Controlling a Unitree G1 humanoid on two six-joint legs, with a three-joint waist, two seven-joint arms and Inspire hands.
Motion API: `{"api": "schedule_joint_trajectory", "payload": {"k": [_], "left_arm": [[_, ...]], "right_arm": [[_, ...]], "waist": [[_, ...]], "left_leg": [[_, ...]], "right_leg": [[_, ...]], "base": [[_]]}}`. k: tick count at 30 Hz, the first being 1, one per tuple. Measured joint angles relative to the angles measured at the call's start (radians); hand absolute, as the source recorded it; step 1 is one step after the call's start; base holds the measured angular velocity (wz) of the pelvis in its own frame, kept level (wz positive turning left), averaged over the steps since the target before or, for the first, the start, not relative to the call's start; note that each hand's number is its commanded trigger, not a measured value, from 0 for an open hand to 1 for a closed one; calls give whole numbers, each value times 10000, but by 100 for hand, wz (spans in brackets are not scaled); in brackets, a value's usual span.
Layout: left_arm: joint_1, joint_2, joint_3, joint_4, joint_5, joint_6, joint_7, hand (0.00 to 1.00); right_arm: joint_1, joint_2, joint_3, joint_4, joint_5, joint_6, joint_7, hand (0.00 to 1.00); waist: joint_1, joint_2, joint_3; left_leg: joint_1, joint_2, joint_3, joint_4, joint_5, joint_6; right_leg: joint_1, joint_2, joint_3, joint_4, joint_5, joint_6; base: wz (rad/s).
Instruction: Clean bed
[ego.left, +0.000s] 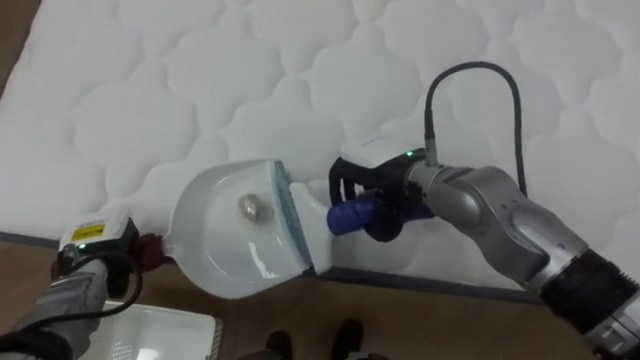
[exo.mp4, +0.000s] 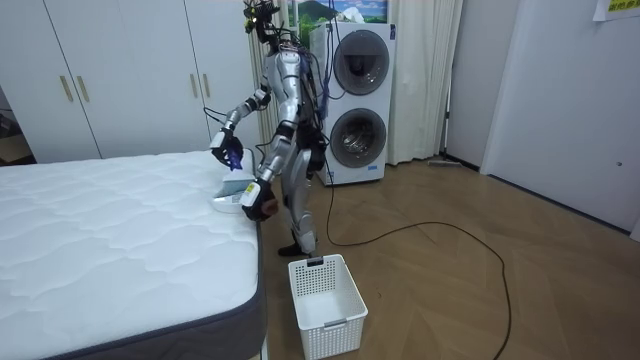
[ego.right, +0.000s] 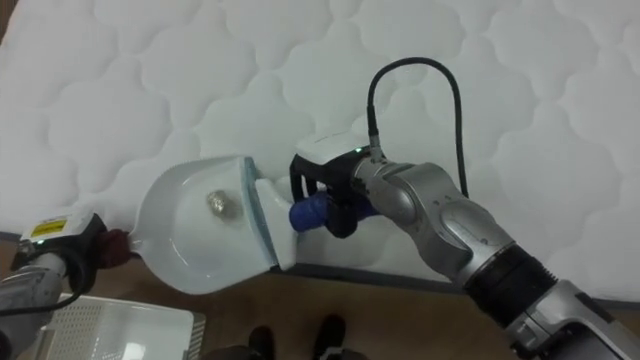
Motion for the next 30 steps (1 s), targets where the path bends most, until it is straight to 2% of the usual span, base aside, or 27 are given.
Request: {"api": "schedule_joint_trajectory", "payload": {"k": [9, 20, 26, 30], "left_arm": [[22, -38, 41, -3, 7, 1, 15, 100], [41, -37, 55, 8, -3, 0, 23, 100], [165, -43, 35, 24, -210, -17, 25, 100], [455, -103, 52, -1, -396, -69, 129, 100]], "right_arm": [[-4, 248, -96, -306, 83, -17, 547, 100], [-3, 363, -96, -354, 921, -432, 886, 100], [130, 264, -74, -319, 1223, -645, 832, 100], [270, 5, -28, -159, 1193, -810, 484, 100]], "waist": [[6, 39, -6], [20, 62, -1], [3, 64, 0], [-2, 83, 13]], "left_leg": [[1, -48, 9, -14, 1, 0], [-2, -70, 59, -59, 1, 0], [18, -61, 42, -31, 1, 2], [168, -71, 20, -51, -1, 4]], "right_leg": [[-85, -52, 35, 177, -80, 5], [-167, -65, 104, 210, -100, 5], [-82, -61, 76, 157, -96, 11], [82, -70, 53, 192, -109, 40]], "base": [[0], [-1], [0], [0]]}}
